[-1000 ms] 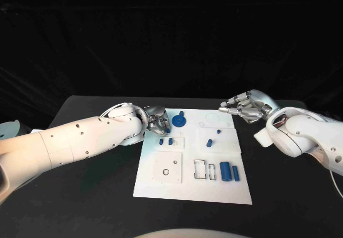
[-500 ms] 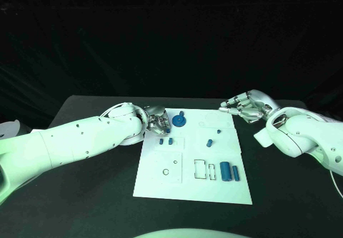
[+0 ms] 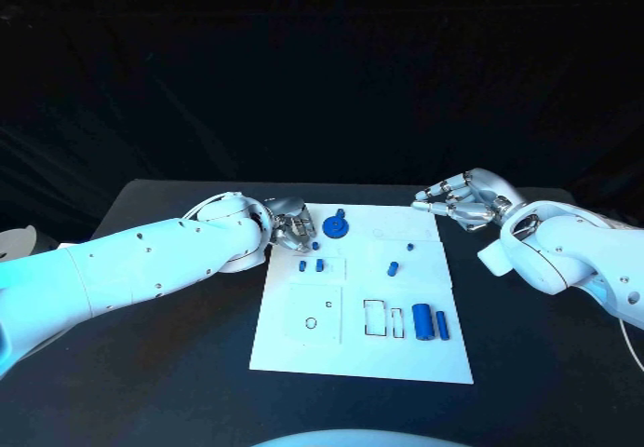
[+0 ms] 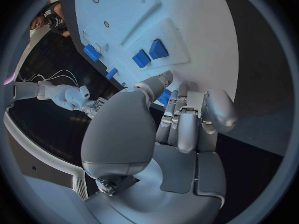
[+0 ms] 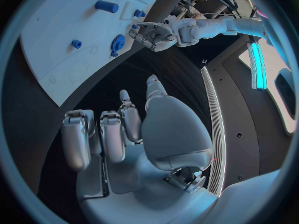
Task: Assemble the parts on the task board
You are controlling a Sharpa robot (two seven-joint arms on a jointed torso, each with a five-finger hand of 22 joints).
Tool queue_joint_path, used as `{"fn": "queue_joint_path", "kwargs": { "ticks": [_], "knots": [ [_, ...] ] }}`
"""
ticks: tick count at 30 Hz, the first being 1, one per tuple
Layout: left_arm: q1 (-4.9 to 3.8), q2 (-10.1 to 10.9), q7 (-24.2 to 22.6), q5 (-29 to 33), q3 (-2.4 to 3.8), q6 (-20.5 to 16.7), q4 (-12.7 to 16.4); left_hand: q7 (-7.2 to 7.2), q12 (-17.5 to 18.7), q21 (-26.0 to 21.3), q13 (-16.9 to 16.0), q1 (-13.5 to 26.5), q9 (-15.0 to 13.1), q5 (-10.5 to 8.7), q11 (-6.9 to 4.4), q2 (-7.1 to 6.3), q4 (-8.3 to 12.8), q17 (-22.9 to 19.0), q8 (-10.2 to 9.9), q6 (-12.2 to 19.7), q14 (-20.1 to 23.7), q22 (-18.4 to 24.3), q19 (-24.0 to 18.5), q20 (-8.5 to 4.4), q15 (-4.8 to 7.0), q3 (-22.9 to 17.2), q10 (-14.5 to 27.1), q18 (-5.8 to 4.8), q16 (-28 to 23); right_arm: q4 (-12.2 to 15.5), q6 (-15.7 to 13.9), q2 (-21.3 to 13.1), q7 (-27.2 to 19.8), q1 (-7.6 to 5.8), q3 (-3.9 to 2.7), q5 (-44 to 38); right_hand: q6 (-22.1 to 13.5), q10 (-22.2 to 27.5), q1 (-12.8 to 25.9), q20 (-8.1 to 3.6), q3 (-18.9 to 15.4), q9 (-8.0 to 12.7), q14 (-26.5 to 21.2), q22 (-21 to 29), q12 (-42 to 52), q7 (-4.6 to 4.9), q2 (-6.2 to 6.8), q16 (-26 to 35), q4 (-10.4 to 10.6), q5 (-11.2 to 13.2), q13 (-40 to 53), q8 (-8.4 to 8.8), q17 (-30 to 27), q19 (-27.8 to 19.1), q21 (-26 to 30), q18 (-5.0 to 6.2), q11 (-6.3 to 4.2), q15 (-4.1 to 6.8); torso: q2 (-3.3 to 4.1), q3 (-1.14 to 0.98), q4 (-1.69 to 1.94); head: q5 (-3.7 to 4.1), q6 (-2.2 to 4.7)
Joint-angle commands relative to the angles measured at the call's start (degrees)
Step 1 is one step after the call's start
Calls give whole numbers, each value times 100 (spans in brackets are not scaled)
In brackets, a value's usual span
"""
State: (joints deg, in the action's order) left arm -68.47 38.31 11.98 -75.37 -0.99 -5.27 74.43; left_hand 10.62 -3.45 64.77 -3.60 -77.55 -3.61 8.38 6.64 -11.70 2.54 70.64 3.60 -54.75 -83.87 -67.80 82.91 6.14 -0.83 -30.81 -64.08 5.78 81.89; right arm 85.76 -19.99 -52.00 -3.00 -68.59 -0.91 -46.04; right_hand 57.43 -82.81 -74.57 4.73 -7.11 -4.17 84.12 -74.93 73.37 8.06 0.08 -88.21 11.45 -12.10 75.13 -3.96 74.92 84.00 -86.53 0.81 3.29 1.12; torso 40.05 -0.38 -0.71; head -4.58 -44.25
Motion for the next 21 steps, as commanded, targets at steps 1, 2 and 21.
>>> {"fn": "queue_joint_path", "kwargs": {
  "ticks": [1,2,21],
  "knots": [
    [1,52,-77,129,1,-143,10,12,-20,-17,-8,-21,-22,-11,8,2,13,-25,32,-38,-230,7,14,51,-46,9,48,-8,-6,-14,79,6,4,5,0,-74,23,86,-84,22,-39,-7,506,-837,-127,-4,3,45,-18,-24,439,-18,1166,249,42,82,-17,-4,-1,-1,-3,-1,-2],
    [0,85,-110,203,2,-182,22,9,-31,-18,-13,-36,-30,-10,5,20,20,-33,51,-91,-228,6,15,53,-45,-6,31,-8,-6,-20,82,4,19,6,0,-110,20,179,-120,21,-42,-6,500,-811,-322,-4,-13,61,-36,-28,323,-15,1143,235,58,88,-19,-2,-1,-1,-5,-1,-3],
    [-23,1072,-2990,7992,-19,-347,725,-87,-430,-2705,-56,201,-46,-21,-106,369,-97,-2430,297,-697,816,2107,-1213,17,17,61,-292,471,-1288,-93,649,91,1075,76,-1,-4689,584,1593,-1471,48,1020,5,424,-302,-6801,-86,127,374,-436,744,-5530,9,758,6,413,205,20,-38,-3,8,2,229,147]
  ]
}}
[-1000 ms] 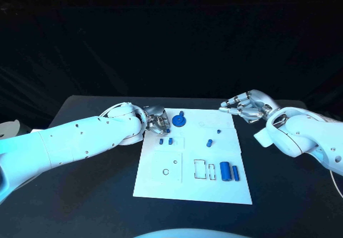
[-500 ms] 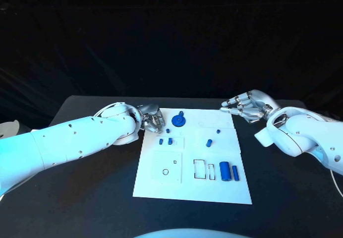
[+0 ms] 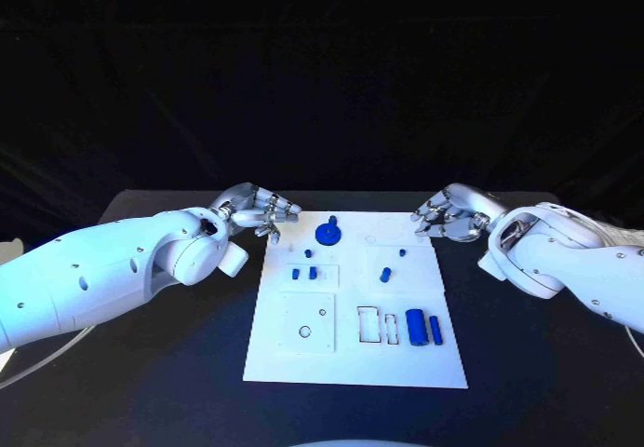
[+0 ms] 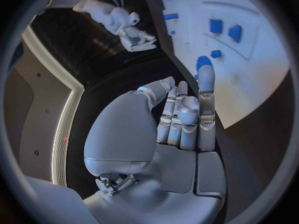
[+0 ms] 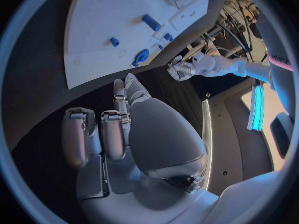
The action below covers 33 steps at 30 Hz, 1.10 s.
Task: Assemble the parts on the task board
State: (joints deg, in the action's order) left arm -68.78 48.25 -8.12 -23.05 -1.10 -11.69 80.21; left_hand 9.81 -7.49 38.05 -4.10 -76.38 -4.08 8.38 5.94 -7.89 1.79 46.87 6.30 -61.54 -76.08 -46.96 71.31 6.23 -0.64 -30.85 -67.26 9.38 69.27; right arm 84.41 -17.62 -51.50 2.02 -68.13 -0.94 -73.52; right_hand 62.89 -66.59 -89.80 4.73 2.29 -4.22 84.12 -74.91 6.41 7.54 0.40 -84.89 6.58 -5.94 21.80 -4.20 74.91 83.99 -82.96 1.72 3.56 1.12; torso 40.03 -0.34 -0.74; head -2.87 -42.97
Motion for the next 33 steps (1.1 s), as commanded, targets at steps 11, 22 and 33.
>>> {"fn": "queue_joint_path", "kwargs": {
  "ticks": [11,22,33],
  "knots": [
    [44,320,-1281,3328,-42,405,583,-11,-77,-92,-10,129,5,-17,-40,-13,-30,-150,37,-3,82,70,-59,9,0,185,45,112,-65,74,849,266,846,172,14,-2925,-24,125,148,30,425,28,416,-108,-276,-80,382,106,216,290,-911,57,681,-63,203,154,6,-27,4,4,1,111,45],
    [53,385,-1347,3430,-46,413,718,-10,-106,-127,-10,155,9,-13,-39,-11,-32,-198,39,16,103,100,-55,9,0,253,68,112,-81,-151,956,534,771,308,27,-3028,-10,119,160,-4,833,25,414,-63,-272,-88,451,143,276,287,-1361,55,634,-62,247,162,0,8,4,-5,5,101,27],
    [54,401,-1321,3438,-47,412,745,-5,-119,-150,-7,138,13,-7,-35,-3,-13,-246,34,43,123,120,-52,9,-2,279,98,111,-100,-262,997,675,699,355,34,-3019,13,71,165,-18,1267,22,416,-43,-267,-84,368,149,293,302,-1621,54,626,-59,269,165,-3,11,2,-6,8,84,10]
  ]
}}
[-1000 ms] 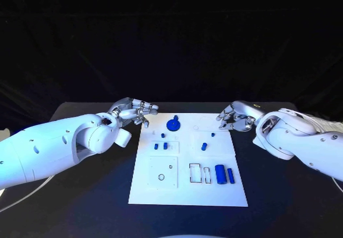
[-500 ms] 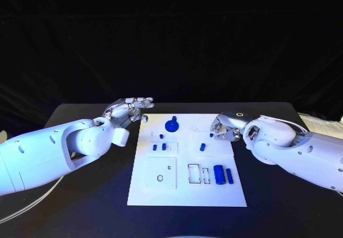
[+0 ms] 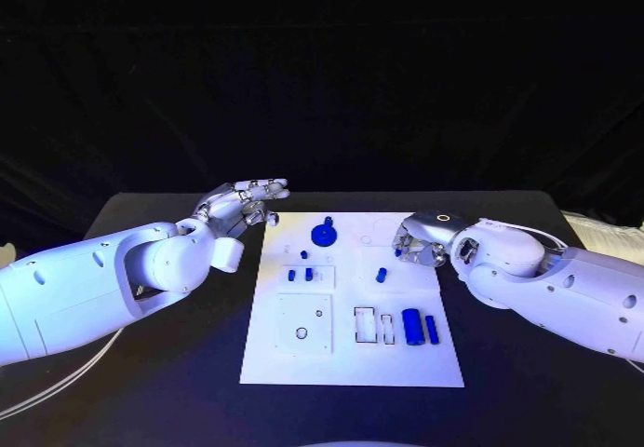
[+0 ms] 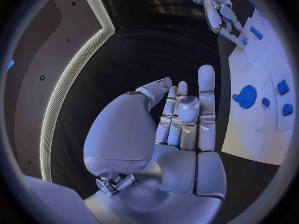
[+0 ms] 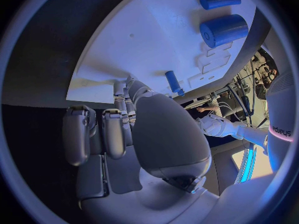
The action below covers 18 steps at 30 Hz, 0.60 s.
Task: Assemble the parts on the task board
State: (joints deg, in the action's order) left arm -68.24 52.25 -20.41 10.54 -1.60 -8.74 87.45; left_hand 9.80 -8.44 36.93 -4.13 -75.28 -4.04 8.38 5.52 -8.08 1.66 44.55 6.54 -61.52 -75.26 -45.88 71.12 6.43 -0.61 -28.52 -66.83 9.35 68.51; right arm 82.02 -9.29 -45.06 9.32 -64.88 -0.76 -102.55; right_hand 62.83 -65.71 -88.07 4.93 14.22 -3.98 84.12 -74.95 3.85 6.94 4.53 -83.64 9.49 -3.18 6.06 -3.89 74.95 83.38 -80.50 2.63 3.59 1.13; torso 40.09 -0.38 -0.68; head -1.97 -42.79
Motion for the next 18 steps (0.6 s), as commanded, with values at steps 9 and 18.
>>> {"fn": "queue_joint_path", "kwargs": {
  "ticks": [9,18],
  "knots": [
    [0,9,-38,79,2,81,19,11,-51,-73,0,-27,13,4,18,42,50,-71,5,85,71,42,-28,-9,-10,65,105,113,-44,-95,286,89,-86,39,18,-42,70,-87,67,-42,447,-14,418,-42,3,-27,-62,19,-23,32,-213,9,629,9,29,73,-14,15,-1,1,3,-19,-14],
    [0,33,26,79,2,44,26,21,-82,-93,0,-92,11,7,25,64,107,-106,14,109,88,60,-20,-10,-12,67,139,113,-51,-100,483,107,-137,42,19,-7,321,-371,123,-64,706,-75,424,-69,68,-74,-79,2,-146,32,-218,-73,649,27,15,67,-72,45,-2,2,0,-31,-36]
  ]
}}
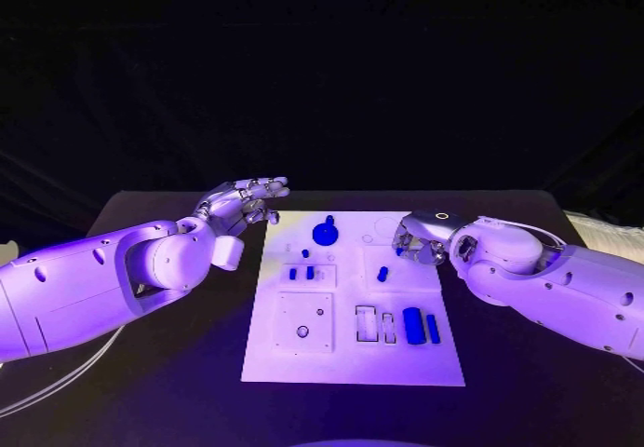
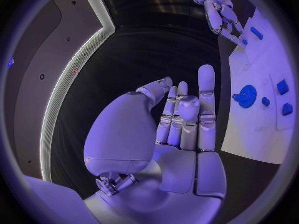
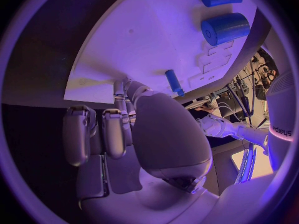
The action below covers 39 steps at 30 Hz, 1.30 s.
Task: Assemble the parts on the task board
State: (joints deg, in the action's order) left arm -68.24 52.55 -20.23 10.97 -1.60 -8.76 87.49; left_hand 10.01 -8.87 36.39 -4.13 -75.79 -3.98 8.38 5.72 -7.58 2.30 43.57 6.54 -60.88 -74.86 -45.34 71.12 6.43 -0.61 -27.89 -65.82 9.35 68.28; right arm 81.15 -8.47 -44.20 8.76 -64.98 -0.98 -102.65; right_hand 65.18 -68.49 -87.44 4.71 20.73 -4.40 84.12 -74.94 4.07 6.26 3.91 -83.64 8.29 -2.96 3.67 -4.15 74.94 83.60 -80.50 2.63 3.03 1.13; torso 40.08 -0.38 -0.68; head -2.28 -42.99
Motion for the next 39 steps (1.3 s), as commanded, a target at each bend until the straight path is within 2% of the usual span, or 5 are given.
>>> {"fn": "queue_joint_path", "kwargs": {
  "ticks": [1,9,24,32,39],
  "knots": [
    [-1,5,16,37,2,46,22,1,-41,-40,-1,-44,6,7,6,13,48,-14,15,48,50,8,-20,-10,-13,6,41,113,-30,-13,422,21,-87,52,41,5,132,-150,63,-46,80,-46,426,-80,59,-14,-21,-4,-51,10,27,-64,658,10,9,66,-26,49,-3,1,2,2,-17],
    [-1,15,66,37,2,38,22,12,-75,-54,-1,-104,4,9,14,32,106,-48,27,75,69,21,-16,-11,-16,4,76,112,-37,45,541,19,-113,56,42,4,210,-254,109,-57,157,-79,429,-98,32,-22,25,-14,-164,8,23,-71,668,20,-2,61,-41,54,-5,-1,1,-16,-35],
    [-1,23,137,37,2,68,-9,37,-98,-72,4,-97,8,3,38,30,129,-134,27,129,112,35,-22,-4,-31,31,141,107,-70,64,329,22,58,66,46,-80,10,-48,423,-7,189,-34,422,-82,-56,60,369,10,-161,13,-5,60,631,13,14,63,47,-22,-4,2,3,-25,-26],
    [-1,23,152,36,2,74,-19,40,-102,-76,5,-97,8,4,41,32,133,-154,27,137,122,38,-24,-2,-34,34,153,106,-79,59,369,39,47,66,46,-82,71,-107,451,1,269,-48,423,-84,-27,41,325,5,-153,12,8,28,637,14,15,65,30,-18,-5,1,-2,-35,-24],
    [-1,28,157,32,2,71,-17,41,-105,-78,5,-100,8,4,42,35,137,-160,28,143,126,39,-26,-1,-35,35,159,106,-81,47,419,50,58,66,46,-105,293,-347,407,-28,416,-111,427,-114,35,-29,111,-12,-214,14,38,-60,656,29,-4,61,-38,32,-1,0,-7,-36,-23]
  ]
}}
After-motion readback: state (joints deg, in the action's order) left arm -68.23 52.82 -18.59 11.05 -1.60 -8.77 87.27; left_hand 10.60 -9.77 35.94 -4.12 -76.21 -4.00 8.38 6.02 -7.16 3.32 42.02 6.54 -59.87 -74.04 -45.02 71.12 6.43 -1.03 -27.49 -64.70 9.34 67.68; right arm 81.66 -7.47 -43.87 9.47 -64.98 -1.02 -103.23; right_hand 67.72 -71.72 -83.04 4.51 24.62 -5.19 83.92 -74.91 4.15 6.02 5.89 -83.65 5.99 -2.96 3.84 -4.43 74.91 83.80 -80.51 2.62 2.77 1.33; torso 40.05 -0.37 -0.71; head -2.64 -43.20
